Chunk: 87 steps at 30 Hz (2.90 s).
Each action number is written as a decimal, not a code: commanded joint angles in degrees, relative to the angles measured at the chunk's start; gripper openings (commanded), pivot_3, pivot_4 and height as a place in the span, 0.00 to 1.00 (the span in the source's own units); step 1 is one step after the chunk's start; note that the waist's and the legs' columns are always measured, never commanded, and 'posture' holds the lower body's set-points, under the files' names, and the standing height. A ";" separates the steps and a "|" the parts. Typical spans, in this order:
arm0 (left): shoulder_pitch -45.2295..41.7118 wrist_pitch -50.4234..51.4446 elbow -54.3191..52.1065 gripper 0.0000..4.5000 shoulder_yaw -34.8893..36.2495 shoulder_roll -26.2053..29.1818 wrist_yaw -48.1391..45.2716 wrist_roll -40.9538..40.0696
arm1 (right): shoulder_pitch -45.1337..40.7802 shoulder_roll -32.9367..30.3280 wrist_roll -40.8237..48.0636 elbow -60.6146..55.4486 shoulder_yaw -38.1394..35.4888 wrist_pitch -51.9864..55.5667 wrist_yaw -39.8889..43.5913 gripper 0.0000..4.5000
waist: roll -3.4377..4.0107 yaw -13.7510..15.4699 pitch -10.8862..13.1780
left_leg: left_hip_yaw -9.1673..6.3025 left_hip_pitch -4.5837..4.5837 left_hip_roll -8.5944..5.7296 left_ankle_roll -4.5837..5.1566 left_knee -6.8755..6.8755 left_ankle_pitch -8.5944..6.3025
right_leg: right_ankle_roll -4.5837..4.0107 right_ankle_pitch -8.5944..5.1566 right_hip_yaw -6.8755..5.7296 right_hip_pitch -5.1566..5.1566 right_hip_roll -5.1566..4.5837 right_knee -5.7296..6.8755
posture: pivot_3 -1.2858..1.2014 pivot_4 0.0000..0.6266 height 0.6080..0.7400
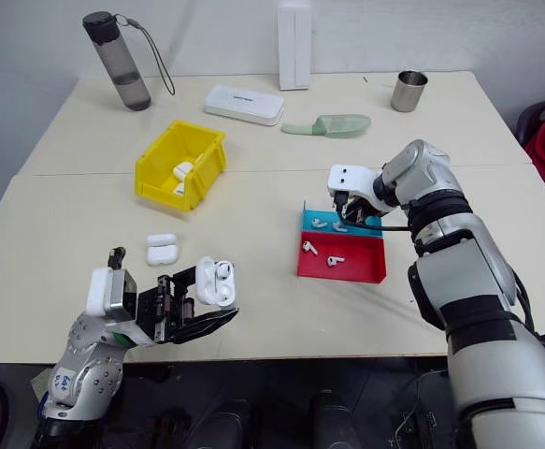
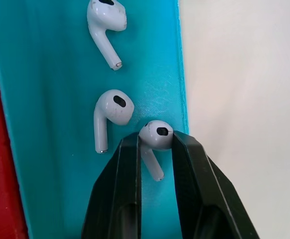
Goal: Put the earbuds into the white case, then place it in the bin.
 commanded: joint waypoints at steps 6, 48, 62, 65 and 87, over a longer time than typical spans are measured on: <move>0.09 -1.23 -0.79 0.61 1.04 0.64 -0.36 -0.17 | -0.94 -0.70 1.10 -0.06 -2.03 0.26 0.49 0.14 | 0.00 -0.02 0.00 | 0.00 0.00 0.00 0.00 0.00 0.00 | 0.00 0.00 0.00 0.00 0.00 0.00 | 0.52 0.24 1.00; -16.78 4.72 7.87 0.61 -4.13 -3.08 0.01 1.73 | 53.07 4.82 79.28 -97.37 -24.35 39.64 -16.92 0.14 | -0.03 0.53 -0.01 | -0.36 0.08 0.02 -0.09 0.06 0.01 | 0.01 0.00 -0.21 0.26 0.07 -0.06 | 0.52 0.24 1.00; -16.30 4.32 6.84 0.61 -4.50 -3.58 0.81 2.32 | 51.77 4.21 80.11 -94.15 -24.76 38.99 -17.06 0.14 | -0.04 0.53 -0.01 | -0.38 0.08 0.02 -0.08 0.05 0.01 | 0.01 0.00 -0.22 0.26 0.06 -0.08 | 0.52 0.24 1.00; -16.42 3.91 6.84 0.61 -4.47 -3.98 0.92 2.48 | 51.96 3.79 79.03 -93.56 -24.19 38.63 -16.97 0.14 | -0.04 0.53 -0.01 | -0.37 0.08 0.02 -0.08 0.05 0.01 | 0.01 0.00 -0.22 0.26 0.06 -0.09 | 0.52 0.24 1.00; -16.93 2.94 7.52 0.61 -3.55 -5.19 0.71 3.16 | 53.55 0.48 73.63 -92.21 -20.48 38.25 -15.64 0.14 | -0.05 0.58 0.00 | -0.37 0.07 0.02 -0.08 0.04 0.01 | 0.01 0.00 -0.21 0.27 0.06 -0.11 | 0.52 0.24 1.00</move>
